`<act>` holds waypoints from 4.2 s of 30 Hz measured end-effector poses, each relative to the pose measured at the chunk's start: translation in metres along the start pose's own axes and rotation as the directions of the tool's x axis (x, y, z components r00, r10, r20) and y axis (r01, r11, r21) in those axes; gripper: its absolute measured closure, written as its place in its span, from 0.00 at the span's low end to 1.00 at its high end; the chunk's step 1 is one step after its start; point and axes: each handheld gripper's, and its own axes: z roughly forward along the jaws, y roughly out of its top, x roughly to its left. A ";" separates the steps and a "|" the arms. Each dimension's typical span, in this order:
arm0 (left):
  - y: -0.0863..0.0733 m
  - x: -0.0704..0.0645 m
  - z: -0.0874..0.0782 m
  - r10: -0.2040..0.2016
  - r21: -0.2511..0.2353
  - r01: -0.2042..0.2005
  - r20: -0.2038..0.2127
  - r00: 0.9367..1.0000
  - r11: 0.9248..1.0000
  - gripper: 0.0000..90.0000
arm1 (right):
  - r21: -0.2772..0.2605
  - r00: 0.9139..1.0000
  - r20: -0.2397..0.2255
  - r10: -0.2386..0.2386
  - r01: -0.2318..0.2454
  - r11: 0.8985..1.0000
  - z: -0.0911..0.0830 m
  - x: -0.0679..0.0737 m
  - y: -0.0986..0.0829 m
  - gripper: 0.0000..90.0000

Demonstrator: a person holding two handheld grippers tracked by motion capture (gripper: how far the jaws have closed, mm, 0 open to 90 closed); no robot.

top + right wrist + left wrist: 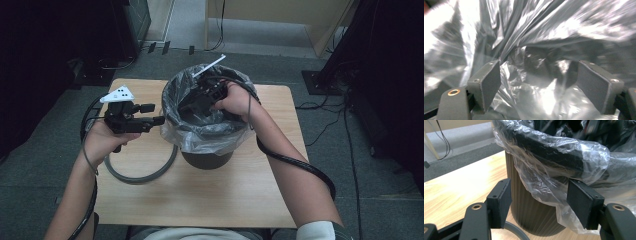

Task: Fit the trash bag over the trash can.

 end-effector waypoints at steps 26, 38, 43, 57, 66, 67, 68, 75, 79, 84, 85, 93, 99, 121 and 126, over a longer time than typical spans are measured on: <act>-0.003 0.005 -0.002 -0.002 -0.001 0.002 0.001 1.000 1.000 0.38 | -0.064 0.995 0.082 -0.054 0.059 0.996 -0.094 -0.011 -0.021 0.22; -0.006 0.011 0.000 -0.016 0.000 0.016 -0.003 1.000 1.000 0.37 | -0.082 0.992 0.097 -0.077 0.085 0.993 -0.121 -0.007 -0.047 0.22; -0.008 0.013 0.001 -0.016 0.000 0.016 -0.002 1.000 1.000 0.37 | -0.096 0.992 0.098 -0.075 0.084 0.992 -0.129 -0.010 -0.061 0.22; -0.015 0.017 0.008 -0.016 0.002 0.016 -0.005 1.000 1.000 0.36 | -0.115 0.991 0.108 -0.084 0.096 0.989 -0.147 -0.007 -0.083 0.22; -0.018 0.019 0.009 -0.019 -0.002 0.019 -0.011 1.000 1.000 0.36 | -0.122 0.988 0.136 -0.076 0.093 0.988 -0.167 -0.008 -0.104 0.22; -0.018 0.019 0.009 -0.020 -0.003 0.020 -0.011 1.000 1.000 0.36 | -0.122 0.987 0.140 -0.074 0.091 0.988 -0.168 -0.009 -0.108 0.22; -0.018 0.019 0.009 -0.020 -0.003 0.020 -0.010 1.000 1.000 0.36 | -0.122 0.988 0.140 -0.070 0.087 0.989 -0.169 -0.009 -0.110 0.22; -0.019 0.021 0.006 -0.019 -0.008 0.019 -0.014 1.000 1.000 0.36 | -0.130 0.988 0.144 -0.054 0.073 0.989 -0.175 -0.011 -0.130 0.22; -0.020 0.025 0.002 -0.028 -0.015 0.028 -0.027 0.999 1.000 0.36 | -0.130 0.987 0.153 -0.048 0.068 0.989 -0.177 -0.013 -0.140 0.22; -0.022 0.031 -0.004 -0.044 -0.026 0.043 -0.045 0.998 0.999 0.36 | -0.130 0.986 0.162 -0.026 0.047 0.990 -0.175 -0.018 -0.153 0.22; -0.022 0.032 -0.005 -0.047 -0.027 0.045 -0.048 0.998 0.999 0.36 | -0.128 0.986 0.166 -0.022 0.043 0.991 -0.174 -0.020 -0.157 0.22; -0.029 0.039 -0.005 -0.048 -0.030 0.046 -0.060 0.997 0.998 0.36 | -0.134 0.982 0.186 0.014 0.011 0.991 -0.163 -0.031 -0.178 0.22; -0.036 0.043 -0.001 -0.020 -0.022 0.019 -0.065 0.998 1.000 0.36 | -0.155 0.978 0.208 0.030 0.002 0.988 -0.141 -0.037 -0.194 0.22; -0.075 0.060 0.021 0.071 0.041 -0.067 -0.096 0.993 0.997 0.36 | -0.174 0.969 0.242 0.050 -0.008 0.985 -0.075 -0.055 -0.218 0.22; -0.081 0.064 0.024 0.060 0.043 -0.056 -0.101 0.993 0.997 0.36 | -0.179 0.970 0.237 0.058 -0.015 0.984 -0.064 -0.058 -0.224 0.22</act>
